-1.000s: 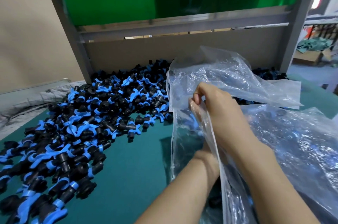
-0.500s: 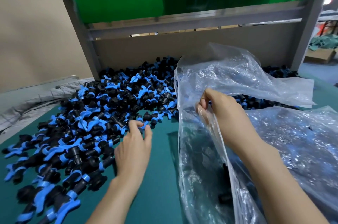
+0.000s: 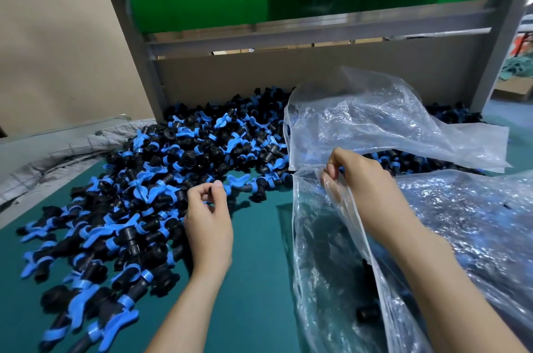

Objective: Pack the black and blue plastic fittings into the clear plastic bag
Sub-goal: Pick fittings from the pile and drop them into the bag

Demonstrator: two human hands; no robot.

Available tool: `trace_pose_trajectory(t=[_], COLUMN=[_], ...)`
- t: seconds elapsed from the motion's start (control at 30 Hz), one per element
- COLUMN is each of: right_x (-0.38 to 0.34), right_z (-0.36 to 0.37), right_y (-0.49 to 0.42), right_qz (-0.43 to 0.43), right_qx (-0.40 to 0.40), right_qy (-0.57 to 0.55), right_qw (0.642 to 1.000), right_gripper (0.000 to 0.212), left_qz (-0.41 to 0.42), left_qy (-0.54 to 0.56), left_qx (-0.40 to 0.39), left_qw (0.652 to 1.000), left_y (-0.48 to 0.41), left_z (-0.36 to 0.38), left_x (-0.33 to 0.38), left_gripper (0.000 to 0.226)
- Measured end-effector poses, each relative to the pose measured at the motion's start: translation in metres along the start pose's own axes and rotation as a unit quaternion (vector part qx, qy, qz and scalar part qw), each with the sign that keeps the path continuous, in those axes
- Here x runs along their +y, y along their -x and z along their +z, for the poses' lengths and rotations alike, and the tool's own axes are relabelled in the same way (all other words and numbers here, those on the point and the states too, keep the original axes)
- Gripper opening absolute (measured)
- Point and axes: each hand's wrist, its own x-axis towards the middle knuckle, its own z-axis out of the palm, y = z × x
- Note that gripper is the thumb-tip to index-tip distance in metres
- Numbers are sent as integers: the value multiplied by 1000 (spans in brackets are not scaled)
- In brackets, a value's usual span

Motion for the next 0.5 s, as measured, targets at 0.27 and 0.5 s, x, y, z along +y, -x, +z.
trace_pose_trajectory(t=[0.27, 0.5], right_x=[-2, -2], right_z=[-2, -2], right_y=[2, 3], right_qz=[0, -9], right_qx=[-11, -16], right_qy=[-9, -2], right_qw=[1000, 1000], right_gripper=[29, 26], left_qz=[-127, -125], left_qy=[129, 124], left_qx=[-83, -107], left_qw=[980, 979], left_y=[16, 18], left_z=[7, 9], left_x=[8, 8], left_gripper=[49, 47])
